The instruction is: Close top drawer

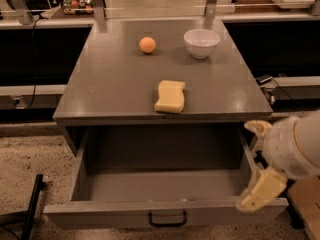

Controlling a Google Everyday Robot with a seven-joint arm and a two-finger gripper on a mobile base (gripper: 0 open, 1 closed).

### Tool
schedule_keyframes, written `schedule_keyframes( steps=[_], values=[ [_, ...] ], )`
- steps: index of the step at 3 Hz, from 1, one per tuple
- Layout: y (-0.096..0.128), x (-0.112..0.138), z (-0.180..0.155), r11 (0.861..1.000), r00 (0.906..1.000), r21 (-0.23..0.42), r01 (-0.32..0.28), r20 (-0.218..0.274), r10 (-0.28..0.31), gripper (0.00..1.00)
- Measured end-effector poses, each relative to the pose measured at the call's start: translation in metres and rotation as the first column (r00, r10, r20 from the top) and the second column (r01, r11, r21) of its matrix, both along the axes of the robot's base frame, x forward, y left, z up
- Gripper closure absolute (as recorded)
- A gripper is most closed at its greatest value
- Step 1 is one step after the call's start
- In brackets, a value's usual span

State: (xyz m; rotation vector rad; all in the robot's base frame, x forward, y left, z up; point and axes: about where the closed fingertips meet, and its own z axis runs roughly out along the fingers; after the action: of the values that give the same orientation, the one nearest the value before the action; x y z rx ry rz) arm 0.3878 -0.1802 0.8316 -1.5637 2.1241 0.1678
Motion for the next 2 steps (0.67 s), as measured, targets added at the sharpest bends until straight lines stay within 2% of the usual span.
schedule_keyframes(
  steps=[1,2],
  values=[
    [-0.0028,-0.0365,-0.0408,0.989,0.9998,0.148,0.018,0.005,-0.019,0.0],
    [-0.0028,-0.0414,-0.0321,0.984,0.9989,0.179,-0.001,0.045,-0.007,0.0]
  ],
)
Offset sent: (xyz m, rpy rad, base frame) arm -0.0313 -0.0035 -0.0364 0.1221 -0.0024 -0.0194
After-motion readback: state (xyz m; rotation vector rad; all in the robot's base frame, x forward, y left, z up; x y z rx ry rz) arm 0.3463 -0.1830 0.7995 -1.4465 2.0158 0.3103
